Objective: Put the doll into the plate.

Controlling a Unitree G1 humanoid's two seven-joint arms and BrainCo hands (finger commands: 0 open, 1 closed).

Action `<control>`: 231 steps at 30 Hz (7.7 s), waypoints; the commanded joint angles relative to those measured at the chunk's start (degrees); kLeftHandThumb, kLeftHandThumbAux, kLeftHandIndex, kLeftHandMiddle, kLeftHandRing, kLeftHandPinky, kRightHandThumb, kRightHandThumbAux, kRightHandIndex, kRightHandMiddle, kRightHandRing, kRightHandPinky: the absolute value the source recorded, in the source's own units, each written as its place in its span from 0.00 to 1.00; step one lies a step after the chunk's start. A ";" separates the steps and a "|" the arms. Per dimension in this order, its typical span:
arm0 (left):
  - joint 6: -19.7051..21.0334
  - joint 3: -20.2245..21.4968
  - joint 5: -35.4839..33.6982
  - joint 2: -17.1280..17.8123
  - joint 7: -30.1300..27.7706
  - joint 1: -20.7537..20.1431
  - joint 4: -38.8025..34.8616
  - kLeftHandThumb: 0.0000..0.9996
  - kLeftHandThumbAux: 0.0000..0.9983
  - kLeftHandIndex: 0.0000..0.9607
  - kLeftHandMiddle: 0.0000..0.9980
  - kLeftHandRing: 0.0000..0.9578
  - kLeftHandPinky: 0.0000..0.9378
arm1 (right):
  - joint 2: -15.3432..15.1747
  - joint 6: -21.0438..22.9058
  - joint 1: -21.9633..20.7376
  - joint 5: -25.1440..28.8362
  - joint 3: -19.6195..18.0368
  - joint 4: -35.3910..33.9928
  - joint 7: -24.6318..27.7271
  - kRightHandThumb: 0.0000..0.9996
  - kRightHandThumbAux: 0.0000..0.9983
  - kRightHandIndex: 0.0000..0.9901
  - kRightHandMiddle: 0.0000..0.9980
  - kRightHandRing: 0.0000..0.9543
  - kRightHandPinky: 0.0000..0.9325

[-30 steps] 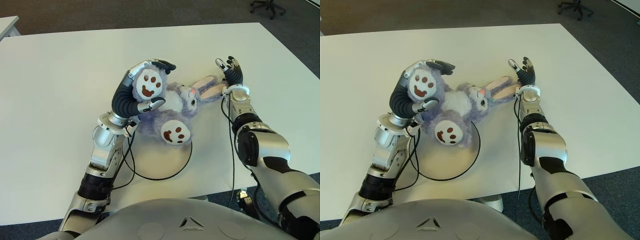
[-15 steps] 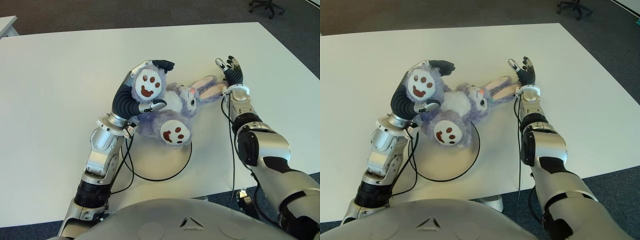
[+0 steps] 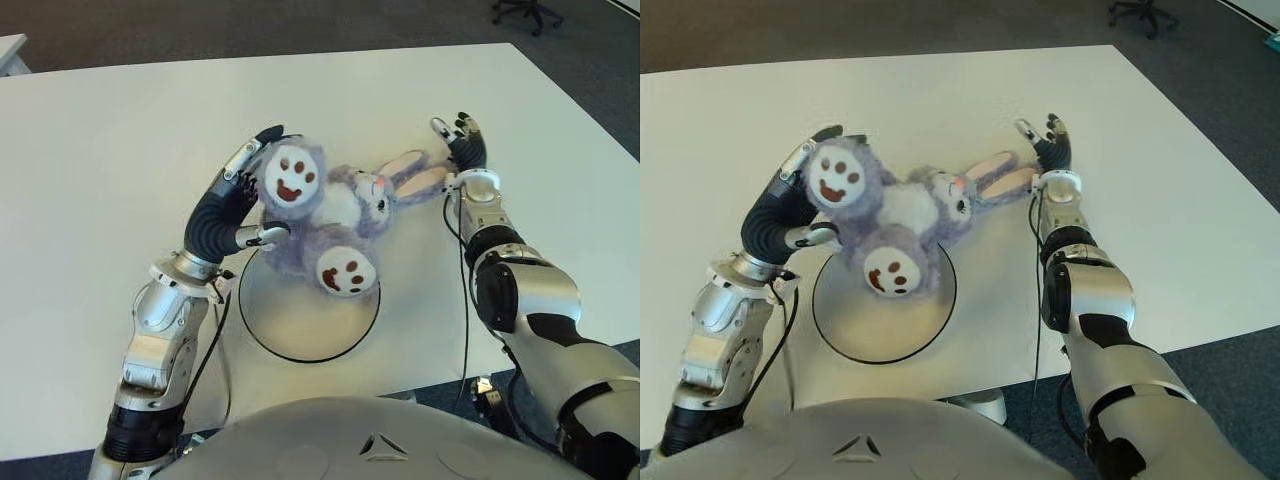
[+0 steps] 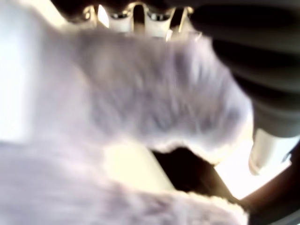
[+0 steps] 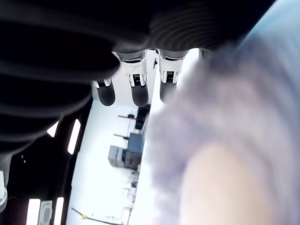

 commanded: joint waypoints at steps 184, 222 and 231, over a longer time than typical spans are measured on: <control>-23.48 18.06 2.74 2.98 5.35 -42.15 76.84 0.00 0.36 0.07 0.13 0.12 0.11 | 2.42 3.35 3.45 0.01 0.13 2.88 1.01 0.00 0.50 0.00 0.00 0.00 0.00; -21.59 18.24 4.15 1.52 11.08 -42.68 88.41 0.00 0.35 0.01 0.11 0.09 0.07 | 2.46 3.02 3.25 0.22 -0.02 2.78 1.54 0.00 0.48 0.00 0.00 0.00 0.00; -21.71 18.63 4.12 1.88 10.98 -43.30 91.63 0.00 0.34 0.00 0.10 0.09 0.09 | 2.50 2.87 3.27 0.51 -0.33 2.78 1.83 0.00 0.48 0.00 0.00 0.00 0.00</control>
